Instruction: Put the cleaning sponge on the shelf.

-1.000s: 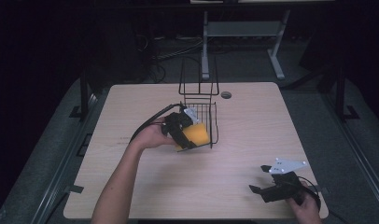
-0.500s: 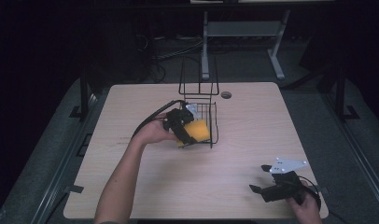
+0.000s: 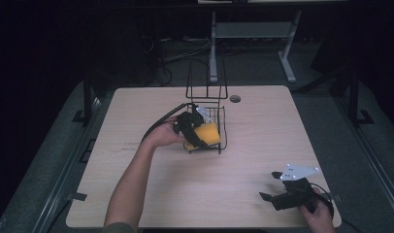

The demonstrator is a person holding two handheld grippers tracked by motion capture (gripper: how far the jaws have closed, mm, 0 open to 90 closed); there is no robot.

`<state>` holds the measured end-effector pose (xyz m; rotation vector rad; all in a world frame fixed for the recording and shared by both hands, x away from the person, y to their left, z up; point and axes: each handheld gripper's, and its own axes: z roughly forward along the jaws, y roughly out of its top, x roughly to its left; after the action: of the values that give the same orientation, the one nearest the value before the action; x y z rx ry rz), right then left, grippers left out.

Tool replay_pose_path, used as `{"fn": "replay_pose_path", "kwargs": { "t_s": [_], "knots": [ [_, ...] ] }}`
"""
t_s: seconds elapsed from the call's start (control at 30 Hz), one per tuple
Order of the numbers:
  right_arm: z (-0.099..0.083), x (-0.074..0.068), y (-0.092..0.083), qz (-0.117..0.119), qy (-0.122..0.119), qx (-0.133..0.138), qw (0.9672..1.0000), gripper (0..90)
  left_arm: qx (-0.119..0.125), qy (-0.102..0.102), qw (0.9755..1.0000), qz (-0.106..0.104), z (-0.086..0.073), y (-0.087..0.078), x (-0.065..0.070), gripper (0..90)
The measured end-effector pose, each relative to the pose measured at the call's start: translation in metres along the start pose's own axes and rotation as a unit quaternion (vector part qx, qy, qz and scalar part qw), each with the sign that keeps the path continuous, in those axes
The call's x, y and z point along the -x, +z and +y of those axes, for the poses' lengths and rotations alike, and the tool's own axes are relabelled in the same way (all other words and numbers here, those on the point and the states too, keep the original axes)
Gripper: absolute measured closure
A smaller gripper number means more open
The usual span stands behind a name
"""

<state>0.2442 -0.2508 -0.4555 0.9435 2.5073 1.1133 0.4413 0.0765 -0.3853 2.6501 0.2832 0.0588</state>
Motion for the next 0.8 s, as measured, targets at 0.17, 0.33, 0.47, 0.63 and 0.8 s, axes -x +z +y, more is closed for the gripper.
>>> {"fn": "replay_pose_path", "kwargs": {
  "t_s": [0.17,0.33,0.47,0.63,0.8],
  "knots": [
    [0.0,0.0,0.0,0.0,0.0,-0.001,1.0,13.8,-0.01,0.015,0.9998,-0.001,0.006,0.001,-0.006,21.9],
    [-0.001,0.001,-0.001,0.001,0.001,-0.001,1.0,13.8,-0.012,0.011,0.9999,0.001,0.012,0.001,-0.012,22.0],
    [-0.002,0.002,-0.001,0.0,-0.001,-0.002,1.0,13.8,-0.009,0.009,0.9999,0.004,0.015,0.002,-0.014,21.9],
    [-0.002,0.002,0.0,0.001,-0.001,-0.004,1.0,13.8,0.0,0.001,1.0,0.003,0.015,0.007,-0.02,21.9],
    [-0.001,0.001,0.001,0.002,-0.004,-0.007,1.0,13.8,0.004,-0.004,1.0,0.0,0.013,0.011,-0.025,21.9]
  ]
}}
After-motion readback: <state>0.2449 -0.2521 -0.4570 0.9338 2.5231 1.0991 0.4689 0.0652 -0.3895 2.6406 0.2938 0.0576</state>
